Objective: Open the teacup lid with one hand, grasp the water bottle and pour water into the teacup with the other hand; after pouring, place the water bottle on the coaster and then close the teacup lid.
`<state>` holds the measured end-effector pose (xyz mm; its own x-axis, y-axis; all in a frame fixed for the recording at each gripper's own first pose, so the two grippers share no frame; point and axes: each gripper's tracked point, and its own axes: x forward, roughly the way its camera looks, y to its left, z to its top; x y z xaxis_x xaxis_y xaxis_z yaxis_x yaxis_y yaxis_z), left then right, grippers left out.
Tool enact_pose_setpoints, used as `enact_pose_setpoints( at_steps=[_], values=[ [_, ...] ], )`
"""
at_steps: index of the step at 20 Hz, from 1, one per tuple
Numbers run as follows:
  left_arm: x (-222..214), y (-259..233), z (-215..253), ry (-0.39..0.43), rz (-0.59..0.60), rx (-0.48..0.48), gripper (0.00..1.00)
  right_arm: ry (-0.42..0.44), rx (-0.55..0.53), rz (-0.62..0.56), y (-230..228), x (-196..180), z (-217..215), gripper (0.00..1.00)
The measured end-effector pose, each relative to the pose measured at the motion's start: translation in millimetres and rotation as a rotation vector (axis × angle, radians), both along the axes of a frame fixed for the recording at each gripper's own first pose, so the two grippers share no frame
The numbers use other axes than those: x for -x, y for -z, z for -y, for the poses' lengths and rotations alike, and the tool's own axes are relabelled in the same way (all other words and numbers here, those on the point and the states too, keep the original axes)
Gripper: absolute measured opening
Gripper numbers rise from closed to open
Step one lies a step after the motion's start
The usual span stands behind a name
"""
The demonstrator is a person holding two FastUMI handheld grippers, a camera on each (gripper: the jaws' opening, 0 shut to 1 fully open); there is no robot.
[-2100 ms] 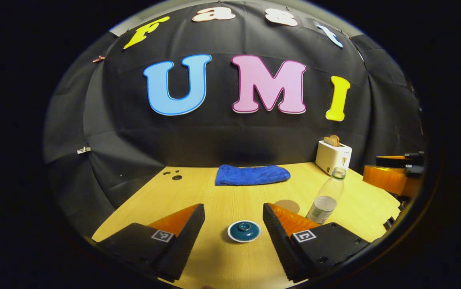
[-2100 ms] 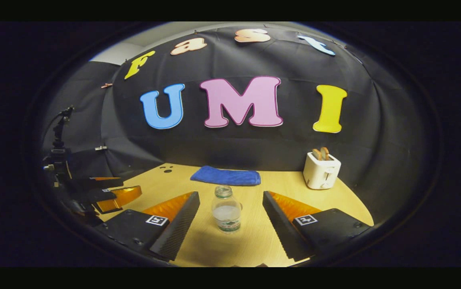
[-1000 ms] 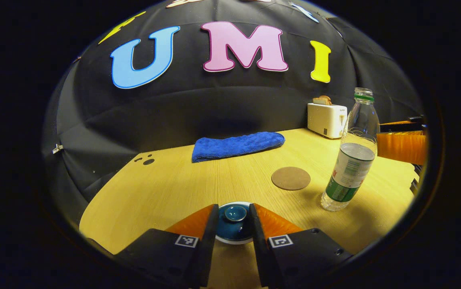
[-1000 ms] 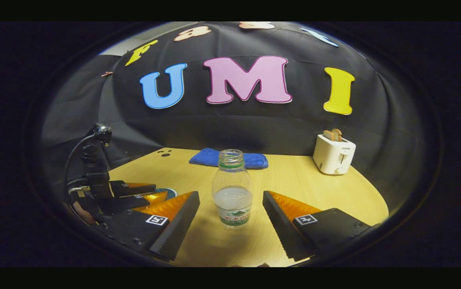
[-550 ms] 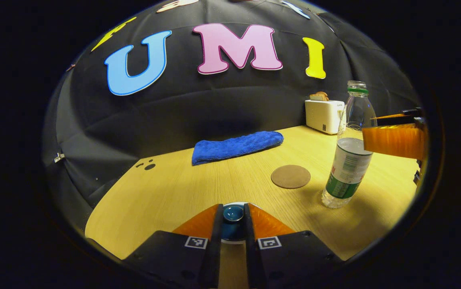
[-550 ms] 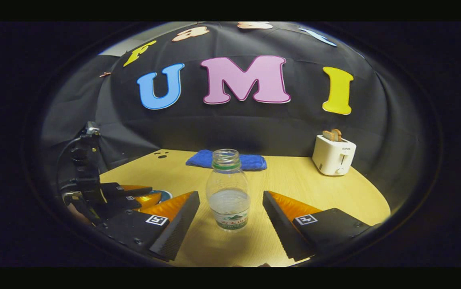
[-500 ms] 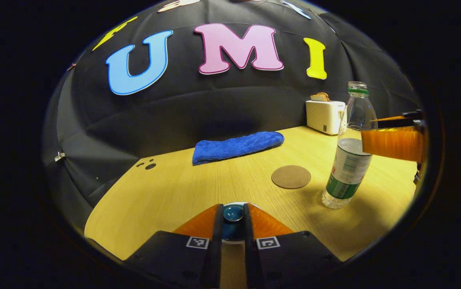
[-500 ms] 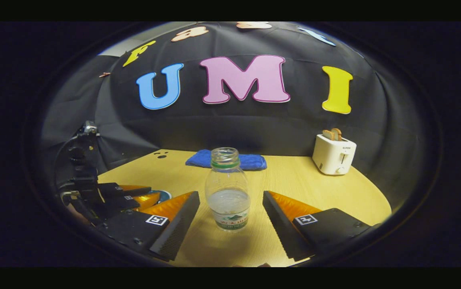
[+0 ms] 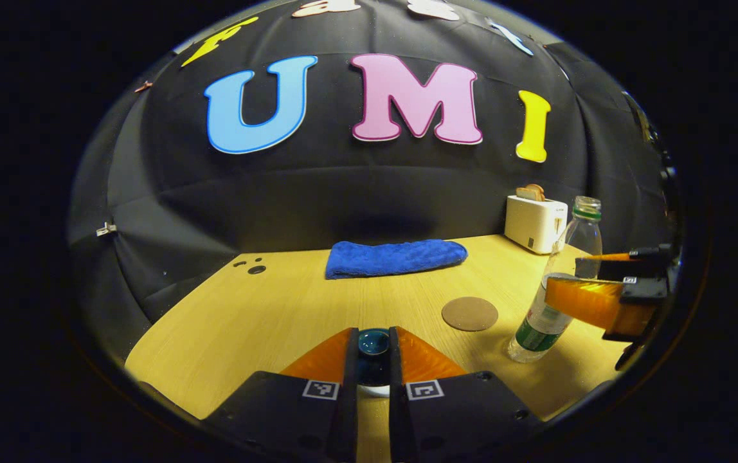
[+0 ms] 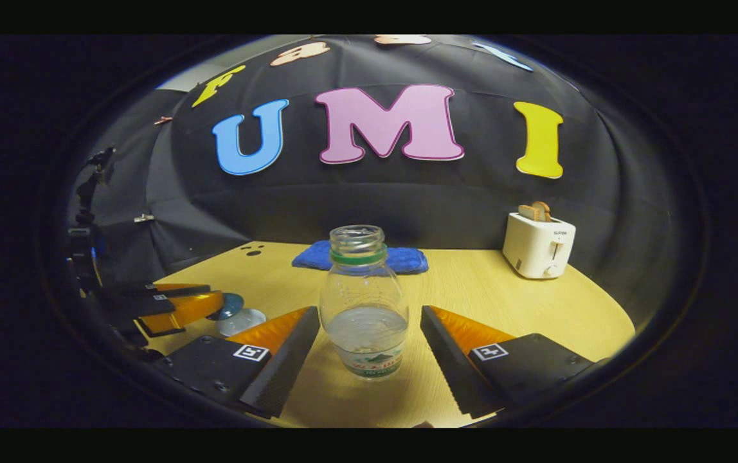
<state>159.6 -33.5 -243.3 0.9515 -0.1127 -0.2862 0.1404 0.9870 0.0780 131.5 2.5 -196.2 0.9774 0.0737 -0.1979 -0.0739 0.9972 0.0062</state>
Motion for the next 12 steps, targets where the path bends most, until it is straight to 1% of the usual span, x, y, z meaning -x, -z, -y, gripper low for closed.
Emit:
enact_pose_setpoints(
  at_steps=[4, 5, 7, 8, 11, 12],
  values=[
    [9.2, 6.2, -16.7, -0.051, -0.025, 0.030, 0.23, 0.029, -0.016, -0.022, 15.0, -6.5, 0.5, 0.98],
    [11.6, 8.8, -20.3, -0.063, -0.032, 0.037, 0.19, 0.038, -0.024, -0.025, 17.0, -6.4, 0.8, 0.98],
    [15.8, 12.8, -28.5, -0.081, -0.043, 0.038, 0.27, 0.062, -0.027, -0.021, 19.7, -7.4, 3.9, 0.98],
    [16.3, 14.2, -32.1, -0.089, -0.047, 0.037, 0.23, 0.068, -0.027, -0.019, 20.4, -8.5, 4.7, 0.98],
    [18.7, 19.1, -36.1, -0.095, -0.058, 0.042, 0.23, 0.085, -0.019, -0.013, 22.7, -12.7, 4.2, 0.97],
    [18.6, 20.7, -36.6, -0.094, -0.062, 0.044, 0.23, 0.086, -0.017, -0.012, 23.9, -13.1, 2.4, 0.94]
  ],
)
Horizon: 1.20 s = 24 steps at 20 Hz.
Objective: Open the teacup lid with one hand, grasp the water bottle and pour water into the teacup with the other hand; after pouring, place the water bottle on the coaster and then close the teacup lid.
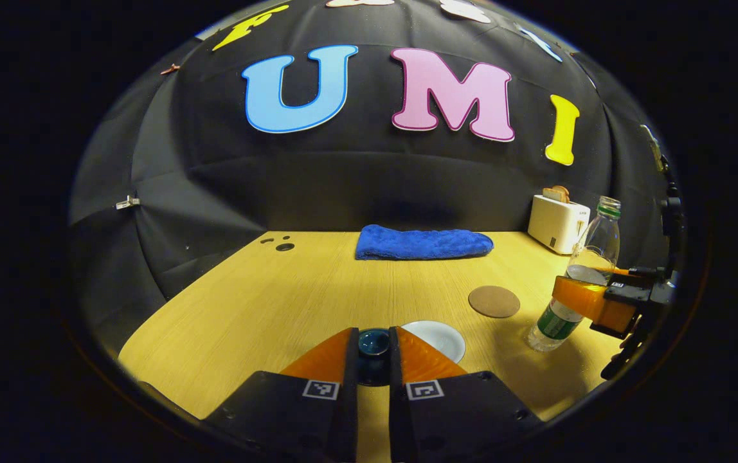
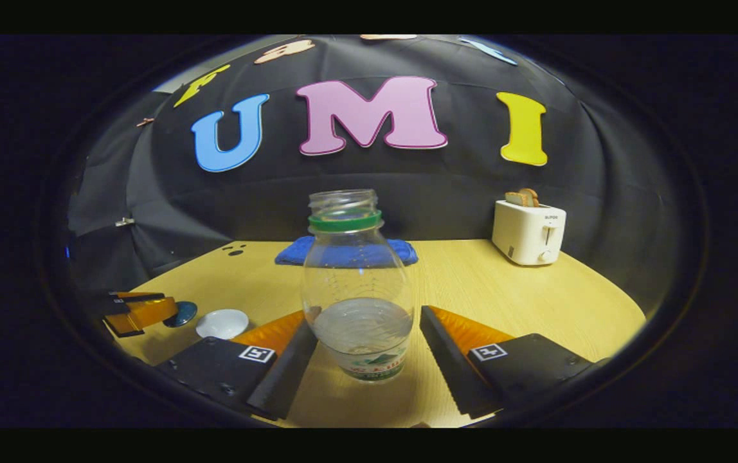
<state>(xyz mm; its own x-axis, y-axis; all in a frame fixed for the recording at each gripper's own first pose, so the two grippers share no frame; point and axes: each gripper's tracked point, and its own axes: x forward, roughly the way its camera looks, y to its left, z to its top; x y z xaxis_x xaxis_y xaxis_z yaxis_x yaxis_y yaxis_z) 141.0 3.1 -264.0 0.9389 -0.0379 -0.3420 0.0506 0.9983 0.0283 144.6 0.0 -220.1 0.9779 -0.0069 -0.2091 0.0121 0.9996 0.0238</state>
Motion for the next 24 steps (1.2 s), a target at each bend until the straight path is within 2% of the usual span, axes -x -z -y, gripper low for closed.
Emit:
enact_pose_setpoints(
  at_steps=[4, 9, 10, 11, 13, 15, 16, 19, 21, 22, 24],
  values=[
    [-0.2, 1.4, -1.2, 0.025, -0.004, -0.002, 0.23, 0.006, 0.043, 0.015, -2.6, -2.6, -4.4, 0.80],
    [2.0, -4.4, -10.5, 0.053, 0.008, -0.023, 0.24, -0.045, 0.087, -0.010, -2.7, -5.7, -19.0, 0.76],
    [3.7, -7.9, -13.8, 0.054, 0.013, -0.022, 0.20, -0.050, 0.112, -0.010, -7.0, -8.0, -20.4, 0.74],
    [4.4, -10.1, -17.1, 0.052, 0.019, -0.020, 0.24, -0.060, 0.154, -0.003, -9.9, -12.1, -19.5, 0.73],
    [8.7, -15.2, -28.1, 0.044, 0.029, -0.016, 0.24, -0.073, 0.273, 0.032, -24.8, -17.5, -17.4, 0.73],
    [12.5, -20.2, -38.6, 0.032, 0.042, -0.005, 0.24, -0.100, 0.430, 0.051, -36.3, -22.7, -16.7, 0.72],
    [14.3, -21.8, -45.1, 0.023, 0.045, 0.001, 0.19, -0.115, 0.512, 0.062, -40.6, -26.7, -18.0, 0.72],
    [21.0, -22.2, -63.8, -0.009, 0.051, 0.019, 0.24, -0.166, 0.727, 0.063, -38.9, -36.0, -23.9, 0.73],
    [25.2, -20.6, -78.0, -0.035, 0.055, 0.024, 0.24, -0.200, 0.829, 0.067, -33.8, -40.4, -31.2, 0.73],
    [26.9, -20.3, -84.7, -0.047, 0.055, 0.025, 0.20, -0.219, 0.872, 0.071, -30.8, -42.7, -35.3, 0.73],
    [30.8, -17.8, -96.4, -0.066, 0.057, 0.028, 0.23, -0.267, 0.954, 0.070, -21.9, -43.8, -44.1, 0.72]
  ],
)
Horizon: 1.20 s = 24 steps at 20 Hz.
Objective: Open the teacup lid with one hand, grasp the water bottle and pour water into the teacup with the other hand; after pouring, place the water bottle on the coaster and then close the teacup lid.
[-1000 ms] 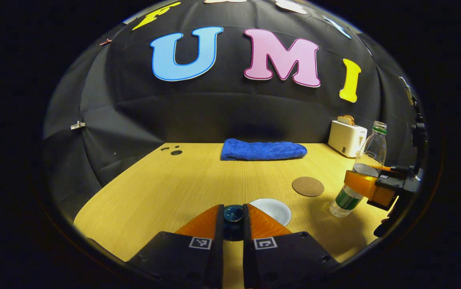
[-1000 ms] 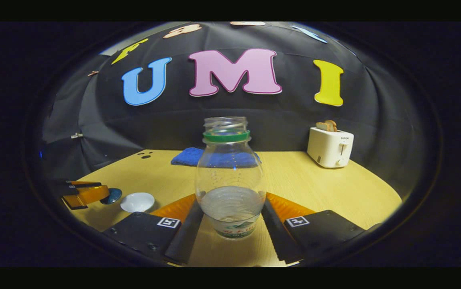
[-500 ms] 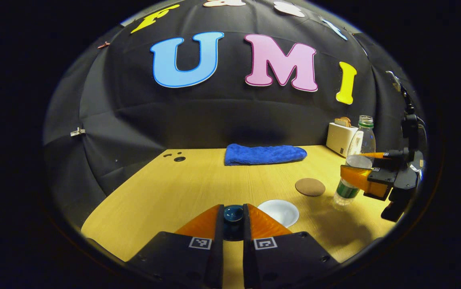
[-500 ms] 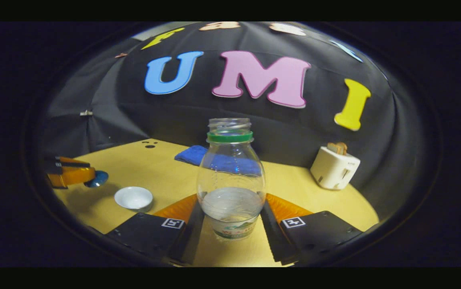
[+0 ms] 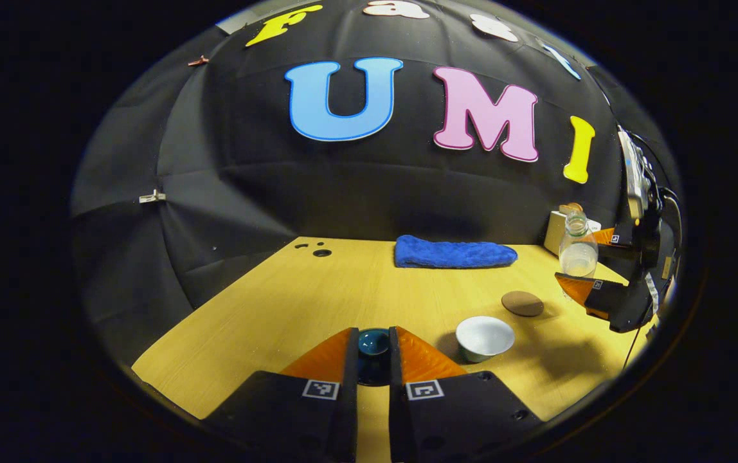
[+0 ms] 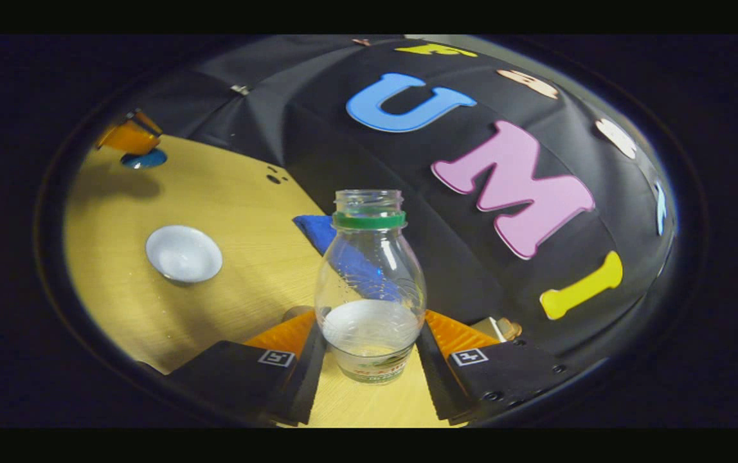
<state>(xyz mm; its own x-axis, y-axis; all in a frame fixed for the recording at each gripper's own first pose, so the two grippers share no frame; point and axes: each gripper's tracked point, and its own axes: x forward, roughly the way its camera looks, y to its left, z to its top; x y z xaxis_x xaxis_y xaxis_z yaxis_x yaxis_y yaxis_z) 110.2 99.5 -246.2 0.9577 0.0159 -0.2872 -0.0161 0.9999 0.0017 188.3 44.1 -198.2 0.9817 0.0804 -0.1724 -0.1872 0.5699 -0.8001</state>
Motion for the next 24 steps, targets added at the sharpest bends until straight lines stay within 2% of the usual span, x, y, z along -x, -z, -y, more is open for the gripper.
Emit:
enact_pose_setpoints(
  at_steps=[1, 2, 5, 8, 9, 10, 11, 12, 14, 15, 16, 18, 19, 20, 24],
  values=[
    [2.6, 2.5, -4.9, -0.007, 0.000, 0.005, 0.20, -0.021, 0.043, -0.003, 3.1, -0.4, -3.8, 0.72],
    [4.9, 4.2, -9.8, -0.014, -0.001, 0.011, 0.23, -0.038, 0.092, -0.003, 4.2, -3.0, -7.3, 0.72],
    [11.3, 12.7, -21.6, -0.035, -0.011, 0.021, 0.24, -0.077, 0.206, -0.007, 13.4, -5.3, -17.2, 0.72],
    [18.4, 16.4, -31.4, -0.051, -0.017, 0.018, 0.24, -0.105, 0.269, -0.025, 24.1, -7.6, -24.5, 0.72],
    [21.0, 17.7, -33.9, -0.054, -0.018, 0.020, 0.20, -0.120, 0.293, -0.024, 25.8, -8.4, -26.5, 0.72],
    [23.1, 19.5, -34.9, -0.055, -0.022, 0.027, 0.23, -0.134, 0.319, -0.019, 26.8, -8.8, -29.7, 0.68],
    [23.7, 19.7, -35.4, -0.056, -0.023, 0.031, 0.23, -0.156, 0.351, -0.016, 29.3, -11.1, -32.6, 0.68],
    [25.1, 20.5, -37.0, -0.054, -0.024, 0.032, 0.24, -0.164, 0.373, -0.016, 30.5, -13.9, -32.4, 0.72],
    [26.9, 22.7, -36.6, -0.044, -0.024, 0.026, 0.24, -0.175, 0.405, -0.032, 37.8, -23.0, -29.3, 0.73],
    [27.0, 24.3, -35.5, -0.037, -0.026, 0.025, 0.27, -0.178, 0.430, -0.034, 40.0, -25.3, -26.9, 0.73],
    [26.6, 25.4, -34.8, -0.034, -0.028, 0.024, 0.24, -0.180, 0.445, -0.034, 42.3, -26.9, -25.7, 0.72],
    [27.5, 25.9, -35.3, -0.030, -0.029, 0.024, 0.24, -0.183, 0.474, -0.041, 46.9, -27.4, -25.2, 0.73],
    [27.1, 25.5, -35.7, -0.029, -0.030, 0.026, 0.24, -0.186, 0.491, -0.042, 48.9, -29.2, -26.0, 0.68],
    [26.4, 26.5, -35.3, -0.028, -0.030, 0.026, 0.24, -0.190, 0.512, -0.049, 52.0, -30.1, -27.0, 0.72],
    [24.0, 30.0, -35.6, -0.024, -0.031, 0.030, 0.24, -0.228, 0.635, -0.066, 63.4, -35.4, -32.0, 0.72]
  ],
)
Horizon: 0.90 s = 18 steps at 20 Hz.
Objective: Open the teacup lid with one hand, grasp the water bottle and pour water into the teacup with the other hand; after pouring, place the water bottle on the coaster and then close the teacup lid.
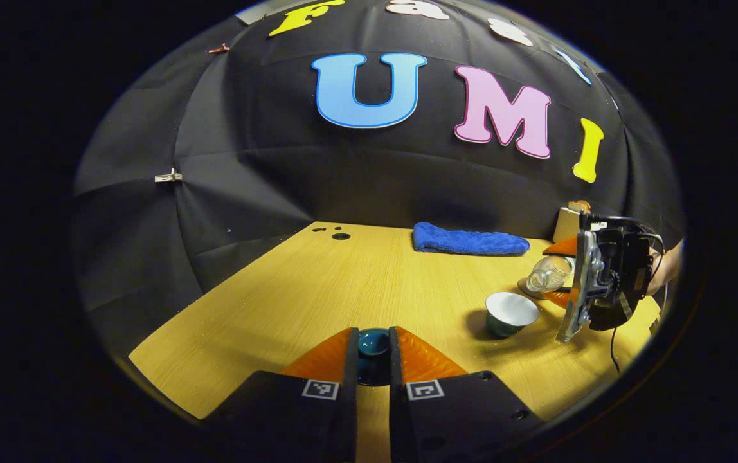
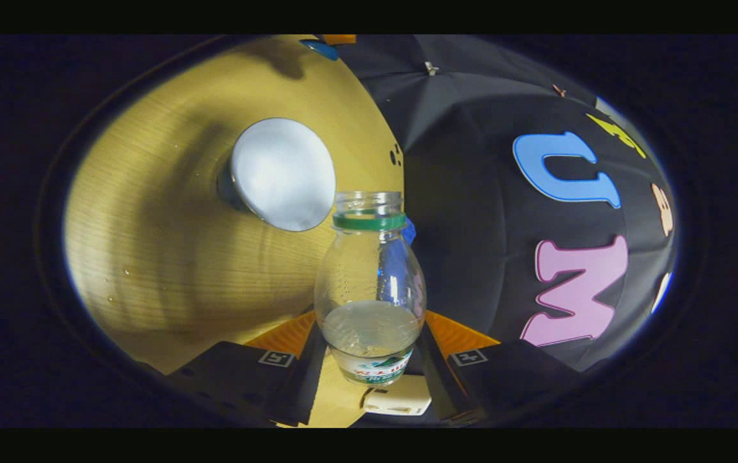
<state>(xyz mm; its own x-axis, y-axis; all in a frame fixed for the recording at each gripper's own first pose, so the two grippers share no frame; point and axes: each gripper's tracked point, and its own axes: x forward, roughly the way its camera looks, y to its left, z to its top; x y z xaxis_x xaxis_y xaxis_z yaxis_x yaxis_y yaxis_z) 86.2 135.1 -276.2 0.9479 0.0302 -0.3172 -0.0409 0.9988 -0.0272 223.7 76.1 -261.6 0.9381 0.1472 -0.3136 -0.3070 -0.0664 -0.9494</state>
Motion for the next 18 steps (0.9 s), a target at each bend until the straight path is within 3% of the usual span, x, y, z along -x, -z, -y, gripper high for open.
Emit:
enact_pose_setpoints(
  at_steps=[1, 2, 9, 10, 12, 13, 18],
  values=[
    [-0.5, 0.1, 0.1, -0.003, 0.000, 0.003, 0.27, -0.006, 0.011, -0.002, 0.5, -0.8, 0.4, 0.72],
    [-0.2, 1.8, -0.4, -0.007, 0.000, 0.007, 0.24, -0.012, 0.025, -0.003, 1.6, -1.8, 0.1, 0.72],
    [3.6, 9.1, 0.4, -0.036, -0.011, 0.040, 0.24, -0.064, 0.106, 0.020, 0.1, -2.6, -3.0, 0.72],
    [6.5, 9.4, -0.6, -0.038, -0.012, 0.040, 0.27, -0.071, 0.112, 0.021, 0.0, -2.9, -5.1, 0.72],
    [6.5, 11.3, -1.5, -0.041, -0.015, 0.040, 0.24, -0.092, 0.140, 0.012, 2.3, -3.7, -11.0, 0.72],
    [7.7, 10.3, -2.7, -0.043, -0.014, 0.040, 0.27, -0.106, 0.158, 0.012, 2.2, -4.4, -14.9, 0.72],
    [11.8, 14.4, -4.2, -0.056, -0.021, 0.044, 0.24, -0.137, 0.194, 0.019, 1.4, -2.8, -17.7, 0.72]
  ],
)
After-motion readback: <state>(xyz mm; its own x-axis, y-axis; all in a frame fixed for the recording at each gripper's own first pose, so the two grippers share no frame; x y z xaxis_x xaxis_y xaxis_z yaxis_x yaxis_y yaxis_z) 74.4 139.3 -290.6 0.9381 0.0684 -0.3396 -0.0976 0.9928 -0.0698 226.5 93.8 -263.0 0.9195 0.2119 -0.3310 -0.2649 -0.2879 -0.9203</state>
